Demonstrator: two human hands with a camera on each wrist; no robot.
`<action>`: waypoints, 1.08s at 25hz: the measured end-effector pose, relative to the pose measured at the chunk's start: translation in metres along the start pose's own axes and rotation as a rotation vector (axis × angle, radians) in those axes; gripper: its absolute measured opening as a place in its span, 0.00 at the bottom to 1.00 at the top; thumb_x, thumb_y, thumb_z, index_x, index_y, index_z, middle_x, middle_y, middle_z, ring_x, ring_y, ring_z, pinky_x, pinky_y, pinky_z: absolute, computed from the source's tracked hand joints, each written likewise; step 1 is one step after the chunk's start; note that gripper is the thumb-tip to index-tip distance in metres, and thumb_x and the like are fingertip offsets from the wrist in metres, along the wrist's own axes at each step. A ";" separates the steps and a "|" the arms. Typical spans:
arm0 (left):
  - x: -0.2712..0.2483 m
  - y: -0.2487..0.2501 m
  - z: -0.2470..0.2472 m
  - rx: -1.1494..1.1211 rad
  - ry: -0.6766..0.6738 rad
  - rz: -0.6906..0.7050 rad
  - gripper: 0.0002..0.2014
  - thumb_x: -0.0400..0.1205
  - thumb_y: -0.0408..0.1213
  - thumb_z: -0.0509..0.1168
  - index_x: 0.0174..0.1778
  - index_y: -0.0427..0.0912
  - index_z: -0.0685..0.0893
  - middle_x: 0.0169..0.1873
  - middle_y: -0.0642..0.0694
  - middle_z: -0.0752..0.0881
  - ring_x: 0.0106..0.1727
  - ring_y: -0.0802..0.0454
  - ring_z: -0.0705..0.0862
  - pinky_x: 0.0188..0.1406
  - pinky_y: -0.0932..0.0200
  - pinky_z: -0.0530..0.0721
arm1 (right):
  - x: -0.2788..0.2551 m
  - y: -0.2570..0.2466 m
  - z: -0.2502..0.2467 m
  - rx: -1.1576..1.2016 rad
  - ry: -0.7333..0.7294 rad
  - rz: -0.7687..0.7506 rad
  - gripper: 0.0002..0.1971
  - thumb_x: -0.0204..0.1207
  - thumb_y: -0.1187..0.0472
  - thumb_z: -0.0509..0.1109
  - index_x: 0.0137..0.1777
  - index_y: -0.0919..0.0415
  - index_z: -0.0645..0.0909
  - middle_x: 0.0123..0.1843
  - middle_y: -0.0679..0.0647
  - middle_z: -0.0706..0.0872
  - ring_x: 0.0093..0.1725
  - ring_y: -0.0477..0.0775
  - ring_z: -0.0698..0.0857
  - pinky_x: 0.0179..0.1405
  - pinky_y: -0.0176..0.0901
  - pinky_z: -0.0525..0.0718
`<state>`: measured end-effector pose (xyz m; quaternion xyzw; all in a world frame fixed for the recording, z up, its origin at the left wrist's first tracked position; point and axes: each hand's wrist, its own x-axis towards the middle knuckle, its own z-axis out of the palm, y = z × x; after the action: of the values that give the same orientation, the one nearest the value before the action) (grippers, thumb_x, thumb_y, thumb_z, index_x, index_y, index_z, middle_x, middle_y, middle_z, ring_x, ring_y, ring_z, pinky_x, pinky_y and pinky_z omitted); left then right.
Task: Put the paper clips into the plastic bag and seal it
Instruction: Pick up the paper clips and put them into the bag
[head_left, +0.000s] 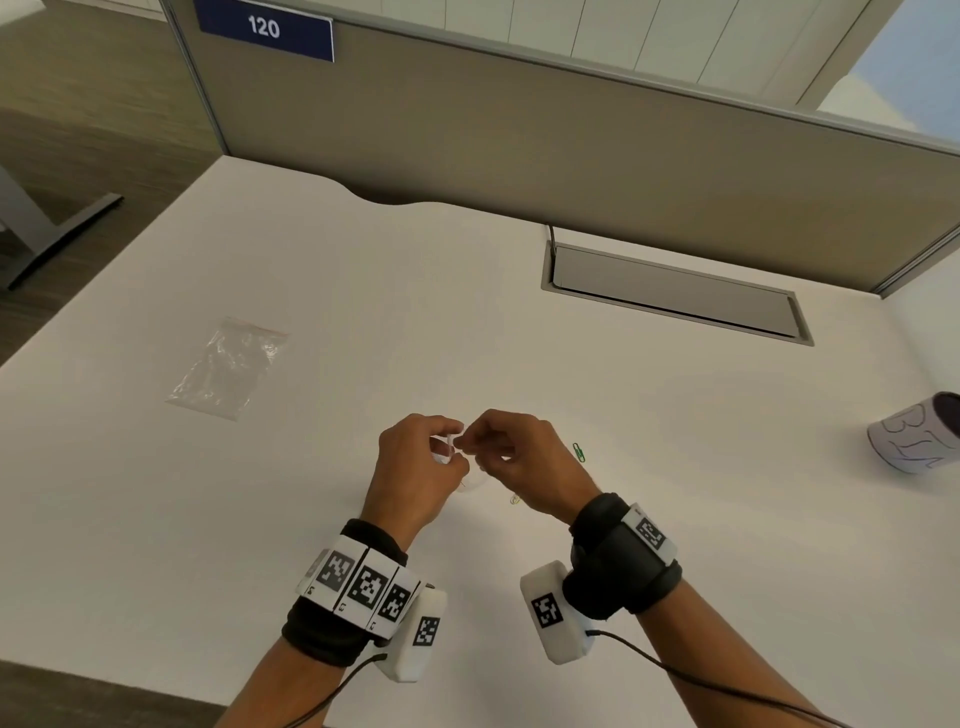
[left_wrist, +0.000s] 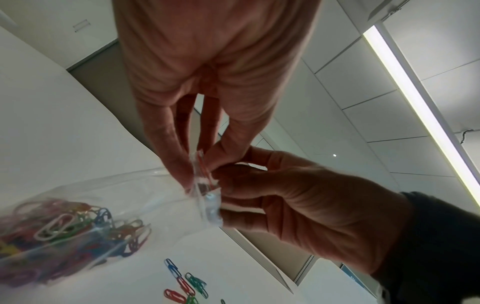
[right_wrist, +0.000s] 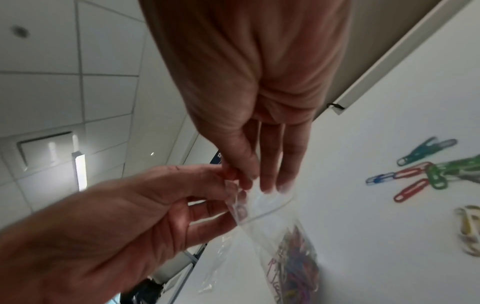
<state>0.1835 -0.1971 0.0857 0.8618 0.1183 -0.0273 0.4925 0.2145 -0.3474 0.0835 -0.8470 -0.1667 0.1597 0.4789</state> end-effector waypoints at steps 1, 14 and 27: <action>0.001 -0.001 0.000 -0.012 0.006 -0.004 0.18 0.75 0.27 0.73 0.61 0.38 0.87 0.57 0.42 0.87 0.48 0.53 0.86 0.47 0.60 0.87 | -0.001 0.003 -0.005 0.034 0.038 0.007 0.09 0.73 0.73 0.68 0.49 0.63 0.85 0.50 0.53 0.92 0.51 0.44 0.90 0.52 0.35 0.88; 0.005 -0.006 -0.004 -0.055 -0.029 0.009 0.17 0.72 0.22 0.72 0.56 0.39 0.88 0.54 0.42 0.88 0.45 0.53 0.87 0.38 0.69 0.83 | -0.010 0.107 -0.026 -0.418 -0.007 0.328 0.35 0.62 0.60 0.83 0.69 0.62 0.74 0.64 0.59 0.74 0.65 0.62 0.75 0.65 0.49 0.77; 0.005 -0.020 -0.009 -0.018 -0.022 -0.006 0.15 0.74 0.21 0.68 0.51 0.42 0.90 0.55 0.45 0.88 0.45 0.54 0.89 0.30 0.75 0.81 | 0.006 0.106 -0.005 -0.507 0.071 0.131 0.08 0.73 0.68 0.73 0.50 0.61 0.88 0.55 0.59 0.85 0.56 0.62 0.79 0.51 0.43 0.75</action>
<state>0.1836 -0.1785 0.0729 0.8566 0.1158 -0.0372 0.5014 0.2357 -0.4002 -0.0060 -0.9541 -0.1292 0.1136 0.2453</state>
